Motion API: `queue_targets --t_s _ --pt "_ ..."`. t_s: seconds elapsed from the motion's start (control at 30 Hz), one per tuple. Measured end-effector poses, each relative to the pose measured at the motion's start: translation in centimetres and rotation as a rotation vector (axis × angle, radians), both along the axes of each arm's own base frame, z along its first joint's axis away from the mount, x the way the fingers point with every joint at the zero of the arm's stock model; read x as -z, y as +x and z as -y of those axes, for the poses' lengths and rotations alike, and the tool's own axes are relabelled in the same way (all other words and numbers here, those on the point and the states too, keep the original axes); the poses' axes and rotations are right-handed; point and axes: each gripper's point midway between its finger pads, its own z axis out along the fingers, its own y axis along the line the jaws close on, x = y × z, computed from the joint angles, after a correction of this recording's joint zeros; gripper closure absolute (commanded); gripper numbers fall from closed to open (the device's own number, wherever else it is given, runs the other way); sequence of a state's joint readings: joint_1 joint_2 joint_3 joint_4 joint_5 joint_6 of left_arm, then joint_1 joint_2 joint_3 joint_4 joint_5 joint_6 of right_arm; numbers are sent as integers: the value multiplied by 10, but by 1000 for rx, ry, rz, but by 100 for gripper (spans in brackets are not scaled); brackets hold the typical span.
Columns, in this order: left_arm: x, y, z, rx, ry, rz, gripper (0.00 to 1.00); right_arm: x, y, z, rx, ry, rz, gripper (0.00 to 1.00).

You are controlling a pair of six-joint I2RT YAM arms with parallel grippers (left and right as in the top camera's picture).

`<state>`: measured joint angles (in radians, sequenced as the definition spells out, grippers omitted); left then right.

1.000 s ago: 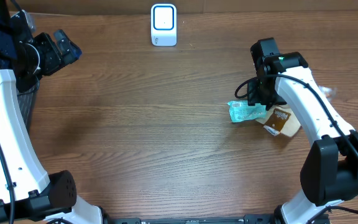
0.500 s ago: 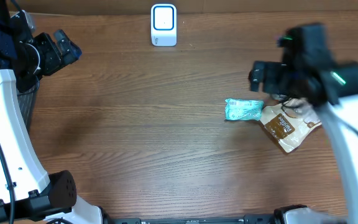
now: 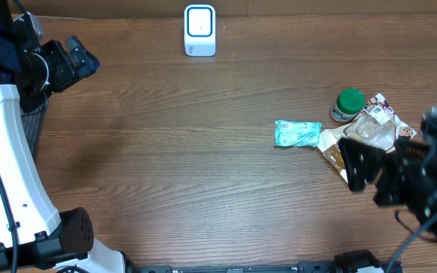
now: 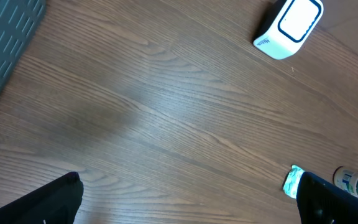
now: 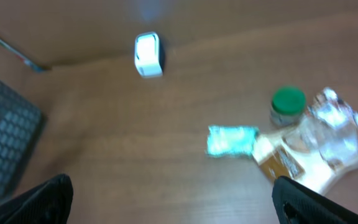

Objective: Scan the item barcode

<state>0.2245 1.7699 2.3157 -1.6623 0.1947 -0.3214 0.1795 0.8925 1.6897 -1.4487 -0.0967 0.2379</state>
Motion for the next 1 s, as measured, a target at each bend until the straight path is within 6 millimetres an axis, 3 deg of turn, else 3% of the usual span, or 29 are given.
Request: queue_targets --t_s 0.1,0.23,0.47,0.73,0.87,1.0 --pt "0 0 0 0 0 0 0 18 -22 6 11 -22 -81 0" --pt "0 0 0 0 0 0 0 21 -24 15 58 -43 -94 0" --pt "0 0 0 0 0 0 0 0 6 29 180 -11 65 0" --pt "0 0 0 0 0 0 0 -7 30 35 225 56 375 0" --pt "0 0 0 0 0 0 1 9 40 34 222 95 528 0" --pt "0 0 0 0 0 1 1 47 53 31 206 120 628 0"
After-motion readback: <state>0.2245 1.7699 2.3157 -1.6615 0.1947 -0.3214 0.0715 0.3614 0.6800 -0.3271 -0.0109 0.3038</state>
